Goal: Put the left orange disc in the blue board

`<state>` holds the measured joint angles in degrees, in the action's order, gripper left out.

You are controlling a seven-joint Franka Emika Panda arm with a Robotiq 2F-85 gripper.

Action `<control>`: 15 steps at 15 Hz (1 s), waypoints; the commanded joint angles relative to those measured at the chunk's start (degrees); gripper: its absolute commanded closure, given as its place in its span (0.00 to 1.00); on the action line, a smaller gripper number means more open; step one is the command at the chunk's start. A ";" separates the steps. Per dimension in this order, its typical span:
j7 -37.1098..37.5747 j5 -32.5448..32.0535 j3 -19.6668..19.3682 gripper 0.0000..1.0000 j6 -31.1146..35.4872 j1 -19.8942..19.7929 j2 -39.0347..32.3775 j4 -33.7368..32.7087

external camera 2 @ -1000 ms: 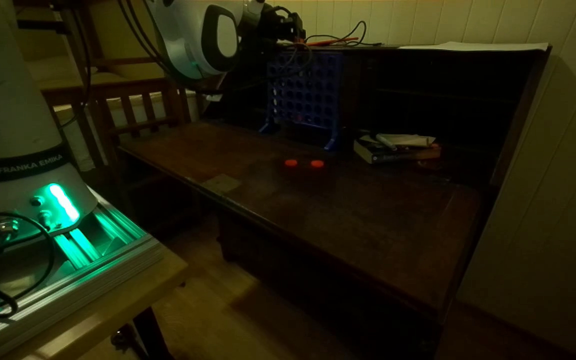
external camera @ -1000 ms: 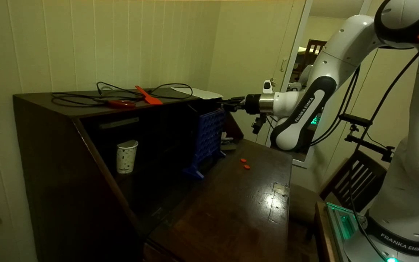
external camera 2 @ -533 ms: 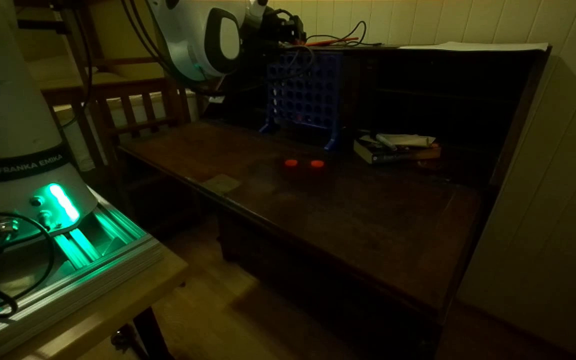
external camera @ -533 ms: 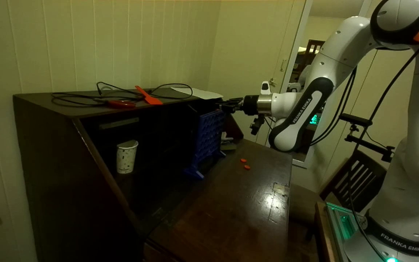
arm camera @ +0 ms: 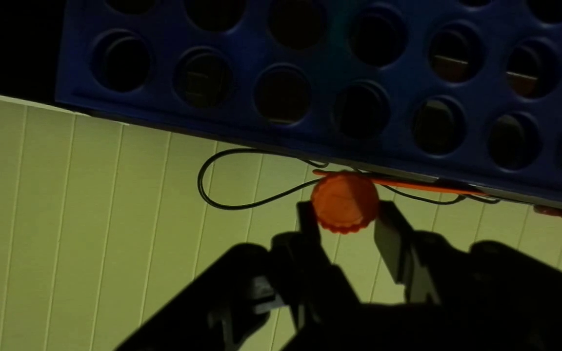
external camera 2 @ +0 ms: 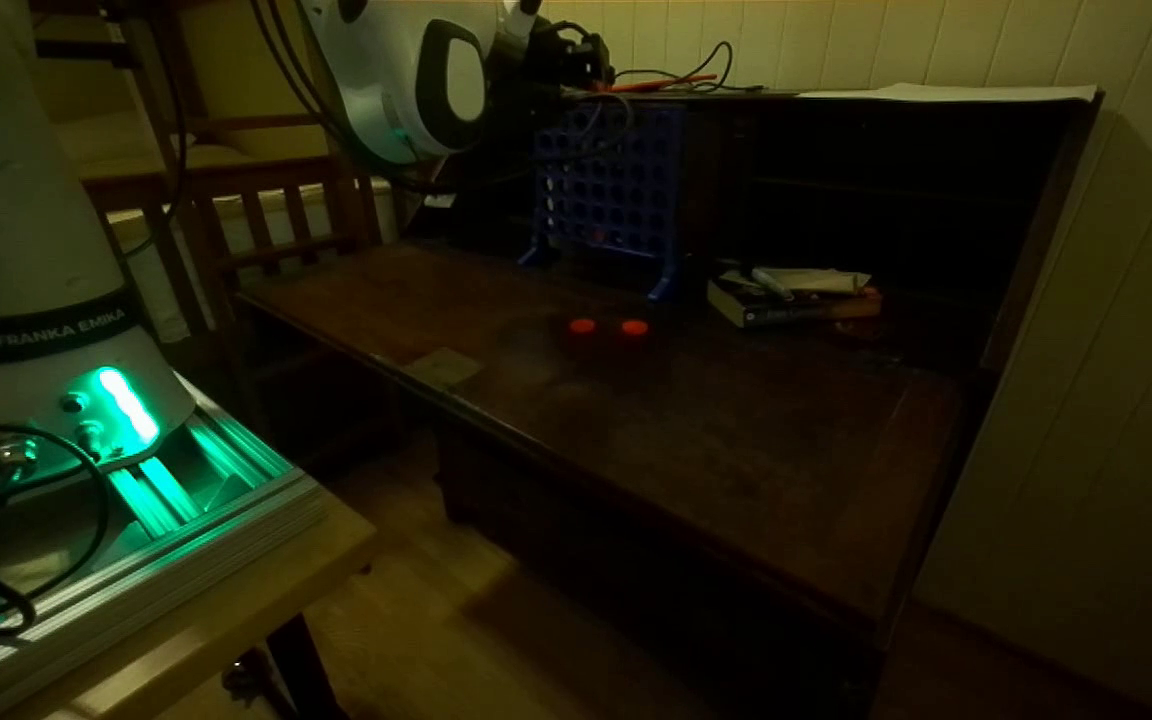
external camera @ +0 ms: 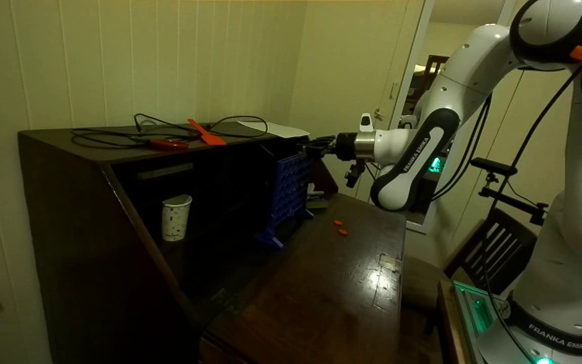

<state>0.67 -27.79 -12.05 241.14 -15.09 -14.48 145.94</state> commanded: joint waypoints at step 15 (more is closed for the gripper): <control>-1.00 1.02 0.83 0.90 0.62 -0.26 -2.79 -2.26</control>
<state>0.47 -27.69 -11.91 241.10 -15.08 -15.50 145.38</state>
